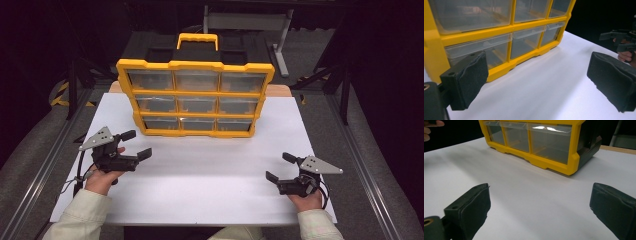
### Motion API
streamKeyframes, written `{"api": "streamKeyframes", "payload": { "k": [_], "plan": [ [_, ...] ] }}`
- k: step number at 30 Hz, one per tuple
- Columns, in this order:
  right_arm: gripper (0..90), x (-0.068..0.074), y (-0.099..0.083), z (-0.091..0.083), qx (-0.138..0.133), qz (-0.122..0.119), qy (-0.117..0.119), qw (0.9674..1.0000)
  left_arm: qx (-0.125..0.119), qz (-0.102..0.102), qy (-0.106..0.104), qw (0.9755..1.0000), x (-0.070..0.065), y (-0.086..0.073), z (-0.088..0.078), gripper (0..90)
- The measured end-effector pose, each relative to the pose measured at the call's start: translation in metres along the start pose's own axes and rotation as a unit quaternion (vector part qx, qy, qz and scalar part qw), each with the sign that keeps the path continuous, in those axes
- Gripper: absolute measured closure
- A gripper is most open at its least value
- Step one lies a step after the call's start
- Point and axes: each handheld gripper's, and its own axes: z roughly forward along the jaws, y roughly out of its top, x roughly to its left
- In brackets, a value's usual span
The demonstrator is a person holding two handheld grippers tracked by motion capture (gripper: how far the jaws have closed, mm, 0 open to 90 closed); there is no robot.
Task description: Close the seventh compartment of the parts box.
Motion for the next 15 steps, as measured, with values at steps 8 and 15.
{"api": "streamKeyframes", "payload": {
  "k": [8, 15],
  "plan": [
    [3.0, 0.001, 0.002, -0.004, -0.011, -0.01, -0.006, 0.9999, -0.002, 0.004, 0.012, 0.9999, 0.001, -0.013, -0.022, 2.7],
    [1.3, 0.001, 0.002, -0.003, -0.015, -0.019, -0.007, 0.9997, -0.009, 0.009, 0.022, 0.9997, -0.001, -0.027, -0.041, 1.6]
  ]
}}
